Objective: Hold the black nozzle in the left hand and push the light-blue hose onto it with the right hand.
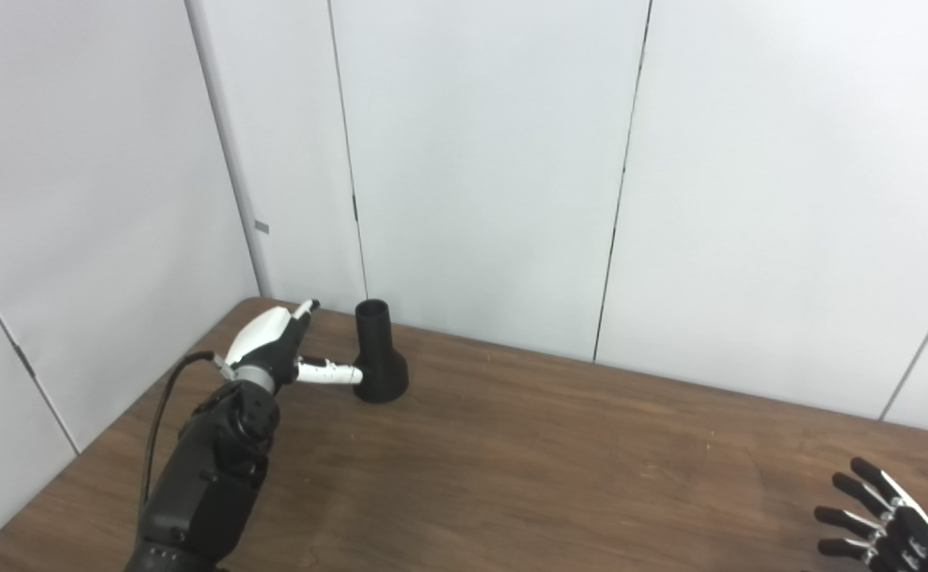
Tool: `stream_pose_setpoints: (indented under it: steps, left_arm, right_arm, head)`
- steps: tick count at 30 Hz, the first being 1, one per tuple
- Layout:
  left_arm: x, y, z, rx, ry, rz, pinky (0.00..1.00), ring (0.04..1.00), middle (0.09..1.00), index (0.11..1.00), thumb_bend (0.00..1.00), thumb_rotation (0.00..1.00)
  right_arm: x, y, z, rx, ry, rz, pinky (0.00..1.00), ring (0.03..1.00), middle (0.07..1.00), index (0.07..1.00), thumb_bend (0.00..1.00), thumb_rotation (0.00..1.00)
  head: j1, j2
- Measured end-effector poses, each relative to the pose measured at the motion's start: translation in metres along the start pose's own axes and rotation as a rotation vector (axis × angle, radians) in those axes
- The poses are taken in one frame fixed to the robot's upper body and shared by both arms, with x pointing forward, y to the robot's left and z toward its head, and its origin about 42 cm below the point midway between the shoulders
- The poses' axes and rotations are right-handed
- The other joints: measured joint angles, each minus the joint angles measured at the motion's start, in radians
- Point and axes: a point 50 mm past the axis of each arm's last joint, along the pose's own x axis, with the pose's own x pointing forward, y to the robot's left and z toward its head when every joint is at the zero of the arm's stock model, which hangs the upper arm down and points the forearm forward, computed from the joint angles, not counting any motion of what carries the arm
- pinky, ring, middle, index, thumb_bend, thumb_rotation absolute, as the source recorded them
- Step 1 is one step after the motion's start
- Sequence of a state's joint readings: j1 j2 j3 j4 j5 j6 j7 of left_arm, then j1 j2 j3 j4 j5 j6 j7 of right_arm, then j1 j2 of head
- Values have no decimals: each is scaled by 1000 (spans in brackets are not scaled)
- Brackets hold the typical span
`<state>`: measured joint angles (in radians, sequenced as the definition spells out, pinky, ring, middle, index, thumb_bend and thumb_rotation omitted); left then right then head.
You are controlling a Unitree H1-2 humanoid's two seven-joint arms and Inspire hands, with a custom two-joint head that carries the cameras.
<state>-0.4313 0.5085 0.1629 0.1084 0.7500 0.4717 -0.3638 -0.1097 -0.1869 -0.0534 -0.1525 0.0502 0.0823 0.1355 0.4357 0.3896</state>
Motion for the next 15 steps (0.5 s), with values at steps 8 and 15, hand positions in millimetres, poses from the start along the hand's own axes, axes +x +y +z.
stream_pose_setpoints:
  steps: [8,15]
  left_arm:
    - [6,-18,-3,9,27,-60,880,955,927,925,1000,357]
    - [12,-39,-9,-20,33,-33,996,994,959,915,1000,369]
  right_arm:
    - [0,0,0,-15,0,-1,586,722,862,904,552,106]
    - [-1,0,2,-22,-5,-1,559,696,855,897,544,137]
  head:
    - [-3,2]
    - [-11,6]
